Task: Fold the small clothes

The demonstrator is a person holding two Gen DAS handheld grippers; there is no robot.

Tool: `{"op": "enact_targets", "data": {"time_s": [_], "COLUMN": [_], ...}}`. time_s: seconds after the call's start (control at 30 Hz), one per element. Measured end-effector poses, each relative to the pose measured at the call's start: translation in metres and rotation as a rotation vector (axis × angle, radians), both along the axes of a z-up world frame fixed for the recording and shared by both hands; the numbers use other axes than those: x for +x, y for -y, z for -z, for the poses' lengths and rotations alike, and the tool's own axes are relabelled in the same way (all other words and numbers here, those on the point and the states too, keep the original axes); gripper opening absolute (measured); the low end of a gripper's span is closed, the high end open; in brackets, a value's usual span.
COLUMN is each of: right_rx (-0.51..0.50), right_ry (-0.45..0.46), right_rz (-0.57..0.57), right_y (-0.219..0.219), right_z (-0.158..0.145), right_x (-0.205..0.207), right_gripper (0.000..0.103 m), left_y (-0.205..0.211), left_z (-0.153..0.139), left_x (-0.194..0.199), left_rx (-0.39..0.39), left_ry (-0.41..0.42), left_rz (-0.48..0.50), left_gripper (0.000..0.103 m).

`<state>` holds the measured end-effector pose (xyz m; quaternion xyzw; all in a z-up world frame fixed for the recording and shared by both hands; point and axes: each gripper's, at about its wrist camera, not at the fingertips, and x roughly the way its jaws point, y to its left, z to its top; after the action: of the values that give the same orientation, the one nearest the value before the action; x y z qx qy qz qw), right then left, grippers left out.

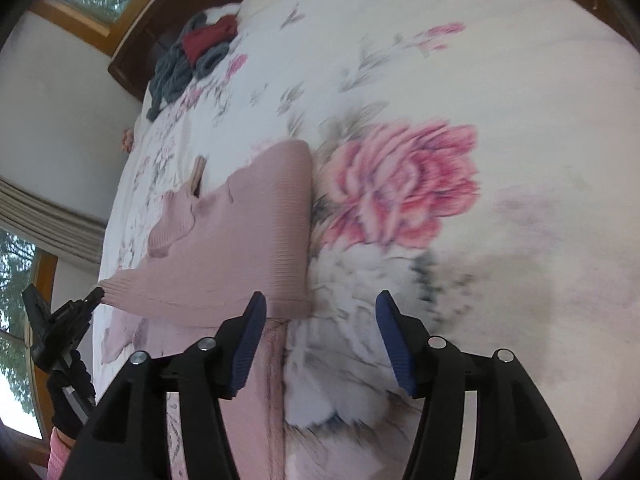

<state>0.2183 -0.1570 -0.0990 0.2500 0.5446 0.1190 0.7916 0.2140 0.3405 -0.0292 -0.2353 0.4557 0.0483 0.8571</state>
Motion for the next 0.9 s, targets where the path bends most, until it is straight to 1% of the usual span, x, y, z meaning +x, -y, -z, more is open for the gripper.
{"op": "enact_targets", "data": {"time_s": [0.1, 0.23, 0.27, 0.3, 0.37, 0.4, 0.47, 0.53, 0.6, 0.63, 0.7, 0.73, 0.77, 0.8, 0.83, 0.87, 0.9], "right_rx": [0.023, 0.023, 0.016, 0.009, 0.012, 0.003, -0.031, -0.057, -0.079, -0.090, -0.117, -0.143, -0.170, -0.218, -0.230, -0.226, -0.203], "right_ry": [-0.021, -0.051, -0.059, -0.069, -0.090, -0.096, -0.095, -0.099, -0.106, -0.111, -0.120, -0.115, -0.102, -0.056, -0.022, 0.003, 0.035], "right_rz": [-0.033, -0.077, -0.084, -0.089, -0.098, -0.097, -0.099, -0.101, -0.105, -0.108, -0.123, -0.133, -0.135, -0.132, -0.128, -0.129, -0.135], "right_y": [-0.019, -0.044, -0.049, -0.053, -0.060, -0.061, -0.064, -0.067, -0.068, -0.070, -0.074, -0.076, -0.077, -0.079, -0.081, -0.083, -0.087], "right_z": [0.009, 0.021, 0.024, 0.029, 0.037, 0.040, 0.043, 0.045, 0.047, 0.047, 0.042, 0.036, 0.028, 0.011, -0.001, -0.011, -0.025], "right_x": [0.011, 0.022, 0.024, 0.025, 0.027, 0.028, 0.027, 0.028, 0.028, 0.029, 0.032, 0.032, 0.031, 0.028, 0.025, 0.024, 0.022], "right_gripper": [0.058, 0.058, 0.057, 0.054, 0.032, 0.032, 0.027, 0.026, 0.026, 0.025, 0.026, 0.030, 0.033, 0.033, 0.034, 0.036, 0.036], "left_y": [-0.033, -0.052, -0.055, -0.058, -0.062, -0.063, -0.063, -0.064, -0.069, -0.072, -0.077, -0.080, -0.082, -0.083, -0.084, -0.082, -0.079], "left_z": [0.010, 0.032, 0.037, 0.043, 0.058, 0.066, 0.078, 0.093, 0.103, 0.106, 0.102, 0.093, 0.082, 0.075, 0.059, 0.047, 0.042], "left_x": [-0.004, -0.004, -0.004, -0.004, -0.002, -0.002, 0.000, 0.002, 0.001, -0.001, -0.004, -0.007, -0.011, -0.014, -0.017, -0.018, -0.017], "left_rx": [0.009, 0.034, 0.038, 0.040, 0.052, 0.067, 0.086, 0.094, 0.071, 0.046, 0.029, 0.035, 0.040, 0.043, 0.051, 0.055, 0.055], "left_ry": [-0.021, -0.066, -0.075, -0.085, -0.118, -0.135, -0.157, -0.195, -0.224, -0.222, -0.216, -0.205, -0.178, -0.158, -0.112, -0.077, -0.066], "left_rz": [-0.069, -0.101, -0.108, -0.113, -0.115, -0.113, -0.101, -0.085, -0.087, -0.091, -0.094, -0.100, -0.108, -0.111, -0.112, -0.102, -0.091], "left_gripper": [0.005, 0.004, 0.005, 0.005, 0.005, 0.005, 0.005, 0.005, 0.006, 0.007, 0.010, 0.013, 0.012, 0.011, 0.011, 0.011, 0.011]}}
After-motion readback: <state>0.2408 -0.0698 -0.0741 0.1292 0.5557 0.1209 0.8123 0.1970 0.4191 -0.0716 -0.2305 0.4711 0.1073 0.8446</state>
